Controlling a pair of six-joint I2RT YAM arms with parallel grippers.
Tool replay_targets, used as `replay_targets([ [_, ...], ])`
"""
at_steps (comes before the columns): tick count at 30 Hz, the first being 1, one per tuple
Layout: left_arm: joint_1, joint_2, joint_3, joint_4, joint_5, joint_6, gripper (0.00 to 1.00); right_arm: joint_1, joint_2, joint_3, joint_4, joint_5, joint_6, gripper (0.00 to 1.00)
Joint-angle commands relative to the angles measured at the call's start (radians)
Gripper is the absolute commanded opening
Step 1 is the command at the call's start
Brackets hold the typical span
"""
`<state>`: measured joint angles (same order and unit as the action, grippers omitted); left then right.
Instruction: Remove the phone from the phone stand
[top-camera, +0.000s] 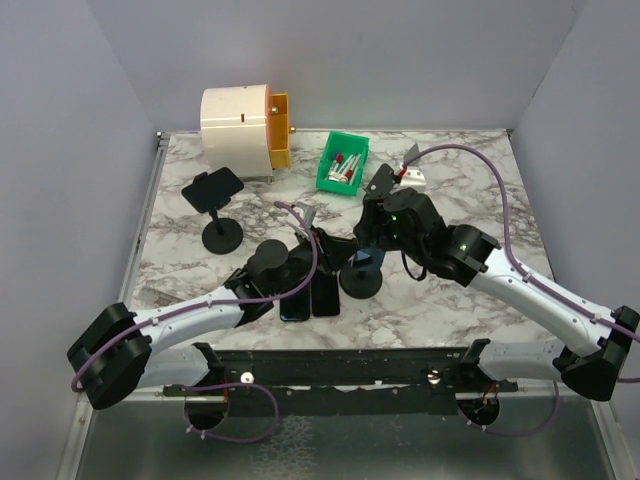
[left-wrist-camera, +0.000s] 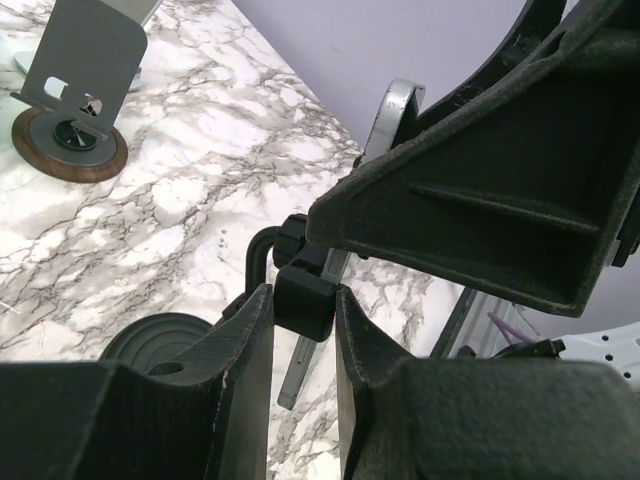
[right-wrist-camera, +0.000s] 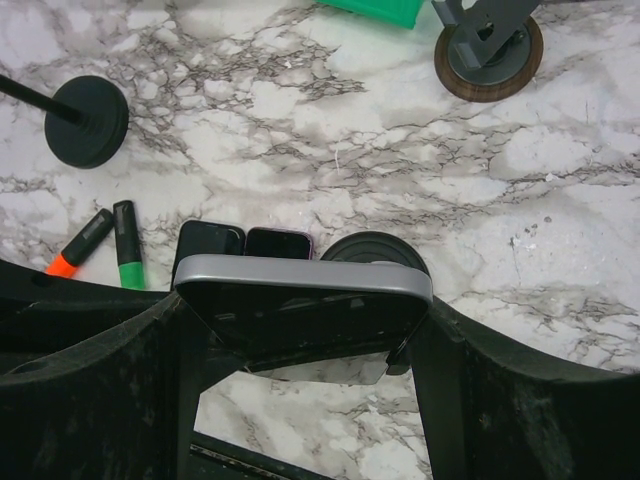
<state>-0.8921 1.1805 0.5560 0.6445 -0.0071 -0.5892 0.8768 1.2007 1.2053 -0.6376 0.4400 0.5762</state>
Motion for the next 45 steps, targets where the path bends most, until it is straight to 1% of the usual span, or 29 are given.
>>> replay_targets([
  [1,0.069,0.001,-0.037,0.027,-0.052,-0.062,0.00,-0.023,-0.036,-0.035,-0.203,0.132,-0.055,0.00],
  [9,0.135,0.014,-0.061,0.068,0.019,-0.134,0.00,-0.025,-0.056,-0.045,-0.202,0.135,-0.047,0.00],
  [19,0.146,0.057,-0.058,0.110,0.077,-0.161,0.00,-0.024,-0.076,-0.072,-0.157,0.074,-0.036,0.00],
  [27,0.149,0.081,-0.052,0.113,0.086,-0.159,0.00,-0.025,-0.105,-0.074,-0.117,0.007,-0.039,0.00],
  [35,0.153,0.106,-0.045,0.116,0.090,-0.165,0.00,-0.024,-0.137,-0.099,-0.039,-0.086,-0.051,0.00],
  [45,0.154,0.124,-0.041,0.119,0.098,-0.166,0.00,-0.025,-0.159,-0.113,0.004,-0.124,-0.071,0.00],
])
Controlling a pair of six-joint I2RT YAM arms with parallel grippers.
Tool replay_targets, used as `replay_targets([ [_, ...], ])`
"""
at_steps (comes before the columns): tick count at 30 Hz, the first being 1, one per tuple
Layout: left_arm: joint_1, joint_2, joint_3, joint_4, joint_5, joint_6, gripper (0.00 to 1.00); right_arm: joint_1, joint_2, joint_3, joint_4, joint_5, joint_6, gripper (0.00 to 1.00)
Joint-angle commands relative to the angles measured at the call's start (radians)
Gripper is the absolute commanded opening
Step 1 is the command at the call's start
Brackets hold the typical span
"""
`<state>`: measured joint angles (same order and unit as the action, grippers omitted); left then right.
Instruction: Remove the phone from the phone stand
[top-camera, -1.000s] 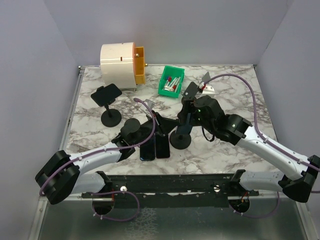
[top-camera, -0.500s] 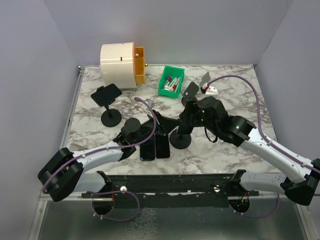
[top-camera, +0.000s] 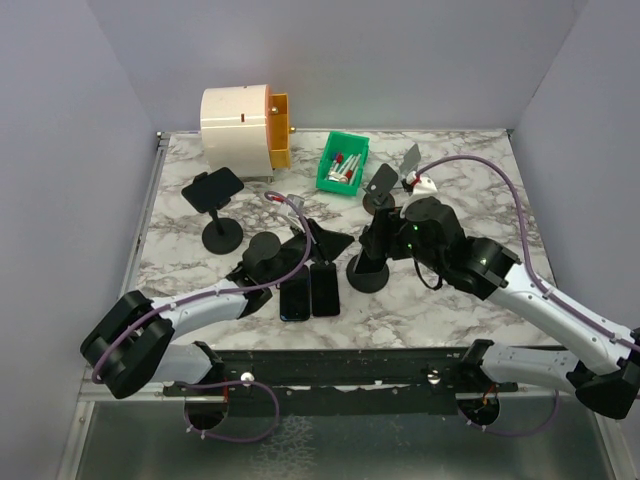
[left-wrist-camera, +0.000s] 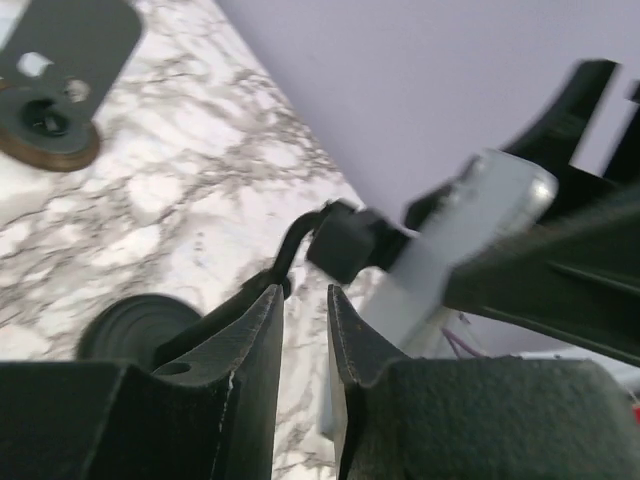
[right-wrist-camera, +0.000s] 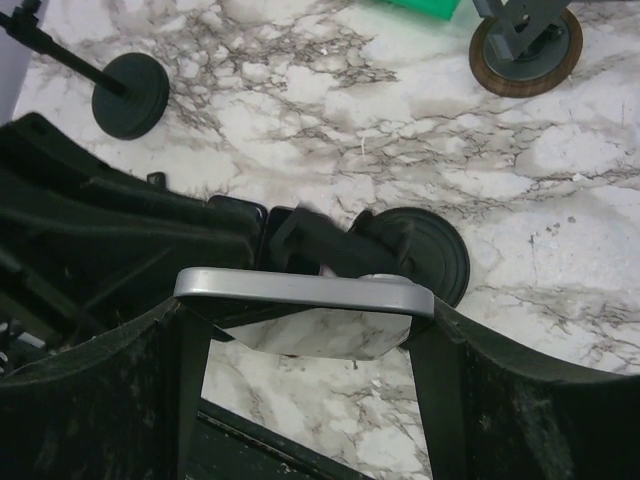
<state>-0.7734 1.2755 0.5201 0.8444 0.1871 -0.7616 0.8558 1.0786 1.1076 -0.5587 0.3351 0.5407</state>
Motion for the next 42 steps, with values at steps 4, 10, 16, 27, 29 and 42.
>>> replay_targets([
  [4,0.036,0.036,-0.002,-0.080,-0.088,0.007,0.00,-0.003,-0.048,-0.022,-0.053,-0.029,-0.039,0.00],
  [10,0.036,0.033,-0.001,-0.080,-0.084,0.011,0.00,-0.003,-0.054,-0.018,-0.043,-0.039,-0.042,0.00],
  [16,0.035,0.027,0.004,-0.080,-0.074,0.012,0.00,-0.002,-0.068,-0.005,-0.024,-0.086,-0.041,0.00],
  [27,0.034,-0.082,0.005,-0.101,-0.053,0.041,0.40,-0.002,-0.132,0.059,0.017,-0.242,-0.121,0.00],
  [29,0.034,-0.132,0.010,-0.126,-0.046,0.072,0.51,-0.002,-0.146,0.073,0.021,-0.257,-0.156,0.00],
  [42,0.036,-0.461,0.075,-0.315,0.004,0.395,0.87,-0.001,-0.190,0.123,0.113,-0.292,-0.245,0.00],
])
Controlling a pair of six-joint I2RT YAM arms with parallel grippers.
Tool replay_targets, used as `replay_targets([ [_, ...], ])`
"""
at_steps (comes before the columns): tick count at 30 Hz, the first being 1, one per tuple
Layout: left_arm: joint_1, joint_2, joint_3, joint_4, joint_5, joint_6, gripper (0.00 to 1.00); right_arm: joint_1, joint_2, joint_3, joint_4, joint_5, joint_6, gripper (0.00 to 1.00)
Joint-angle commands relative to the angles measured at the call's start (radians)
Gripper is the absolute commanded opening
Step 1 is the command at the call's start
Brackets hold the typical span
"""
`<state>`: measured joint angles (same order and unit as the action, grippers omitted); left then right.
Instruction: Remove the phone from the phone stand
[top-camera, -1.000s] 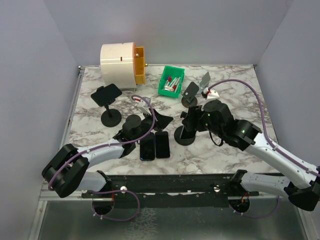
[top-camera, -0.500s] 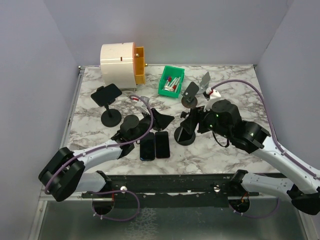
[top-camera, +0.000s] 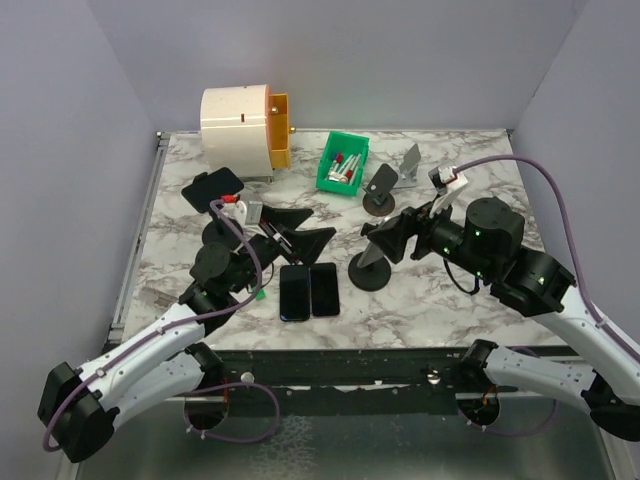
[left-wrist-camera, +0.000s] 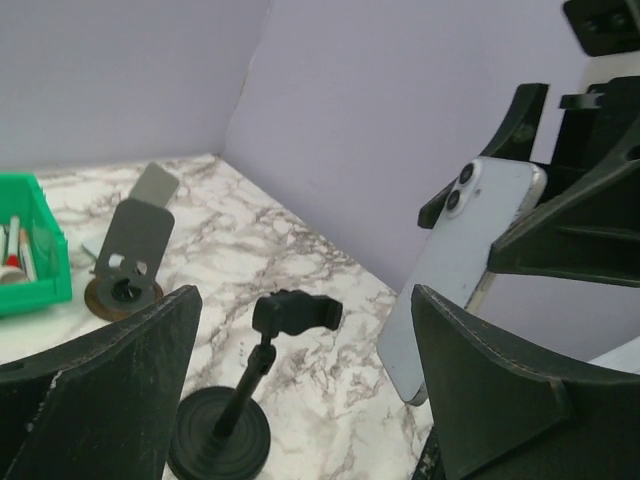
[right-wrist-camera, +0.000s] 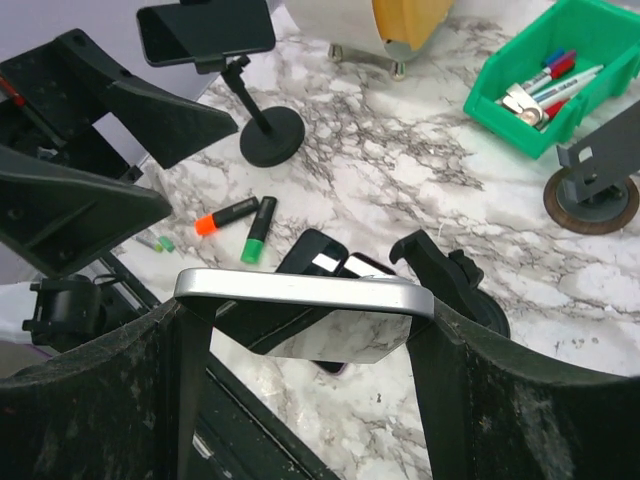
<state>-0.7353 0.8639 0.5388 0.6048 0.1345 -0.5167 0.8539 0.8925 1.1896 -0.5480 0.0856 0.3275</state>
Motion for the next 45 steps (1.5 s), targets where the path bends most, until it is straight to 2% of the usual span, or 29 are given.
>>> replay_targets([
  [1,-0.003,-0.048,0.073,-0.089,0.091,0.177,0.87,0.000,0.005,0.046,0.111,-0.049,-0.031,0.00],
  [5,-0.003,0.007,0.165,-0.179,0.249,0.270,0.87,-0.001,0.053,0.078,0.127,-0.046,-0.018,0.00],
  [8,-0.003,0.038,0.221,-0.242,0.304,0.321,0.87,0.000,0.088,0.111,0.128,-0.028,0.000,0.00],
  [15,-0.003,0.019,0.205,-0.259,0.194,0.347,0.85,0.000,0.169,0.193,0.079,0.052,0.033,0.00],
  [21,-0.003,0.010,0.242,-0.292,0.206,0.361,0.84,0.000,0.264,0.299,0.017,0.063,0.058,0.00],
  [31,-0.026,0.084,0.361,-0.430,0.100,0.385,0.69,0.000,0.334,0.374,-0.028,0.056,0.090,0.00],
  [45,-0.065,0.171,0.435,-0.501,0.101,0.409,0.46,-0.001,0.335,0.372,-0.026,0.051,0.090,0.00],
])
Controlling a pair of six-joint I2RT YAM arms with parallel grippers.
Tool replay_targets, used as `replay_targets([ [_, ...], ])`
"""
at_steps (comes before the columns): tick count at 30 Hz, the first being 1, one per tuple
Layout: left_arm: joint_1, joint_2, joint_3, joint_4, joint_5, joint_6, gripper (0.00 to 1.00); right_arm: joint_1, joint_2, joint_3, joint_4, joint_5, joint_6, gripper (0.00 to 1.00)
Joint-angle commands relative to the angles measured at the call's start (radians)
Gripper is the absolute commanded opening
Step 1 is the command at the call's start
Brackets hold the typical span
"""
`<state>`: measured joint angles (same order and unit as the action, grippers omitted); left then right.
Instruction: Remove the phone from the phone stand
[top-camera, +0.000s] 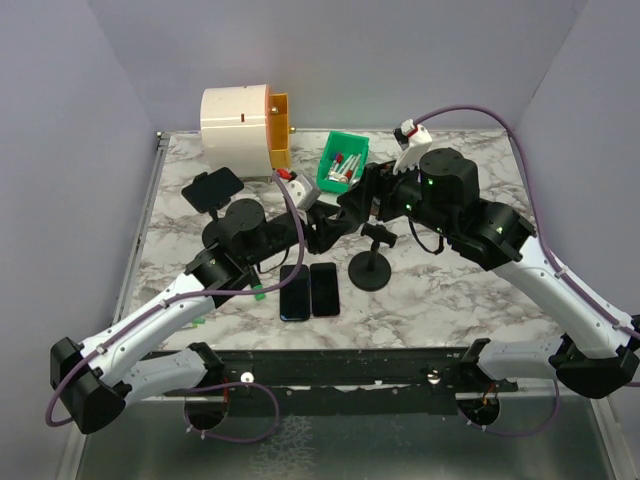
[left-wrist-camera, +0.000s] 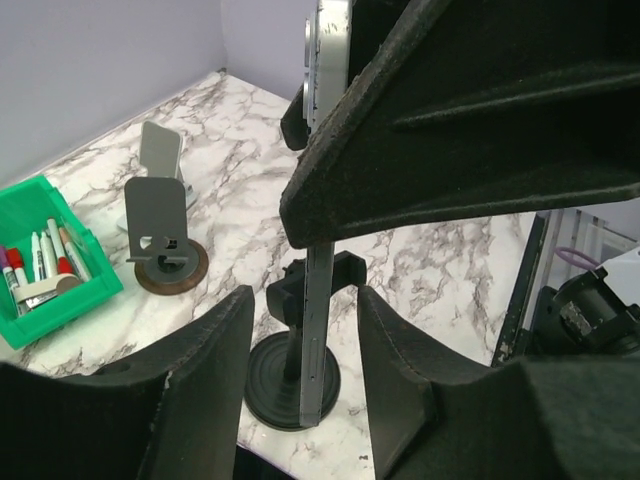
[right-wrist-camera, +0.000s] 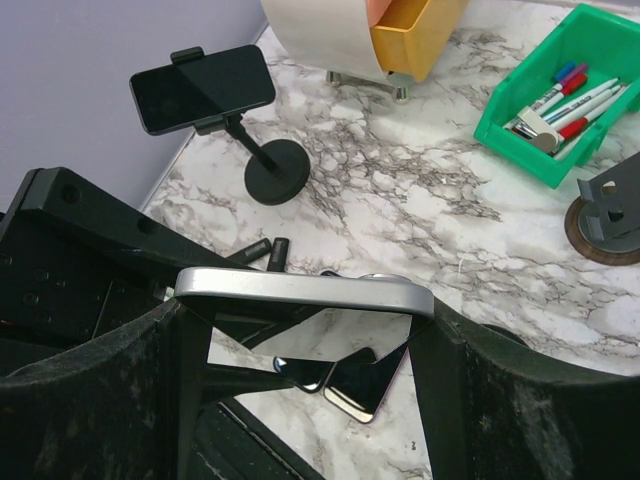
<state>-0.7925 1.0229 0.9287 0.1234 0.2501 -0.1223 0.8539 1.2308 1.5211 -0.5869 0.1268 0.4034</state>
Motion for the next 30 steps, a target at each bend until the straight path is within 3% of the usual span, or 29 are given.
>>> replay_targets([
  [1,-0.010,0.016,0.047,-0.021,-0.016,0.015,0.45,-0.001,-0.003,0.038,0.015,0.010,0.014,0.00],
  [17,-0.034,0.052,0.083,-0.076,-0.087,0.030,0.35,0.000,0.001,0.024,0.027,0.015,0.020,0.00],
  [30,-0.045,0.072,0.094,-0.084,-0.090,0.022,0.10,0.000,-0.001,0.011,0.033,0.010,0.022,0.00],
])
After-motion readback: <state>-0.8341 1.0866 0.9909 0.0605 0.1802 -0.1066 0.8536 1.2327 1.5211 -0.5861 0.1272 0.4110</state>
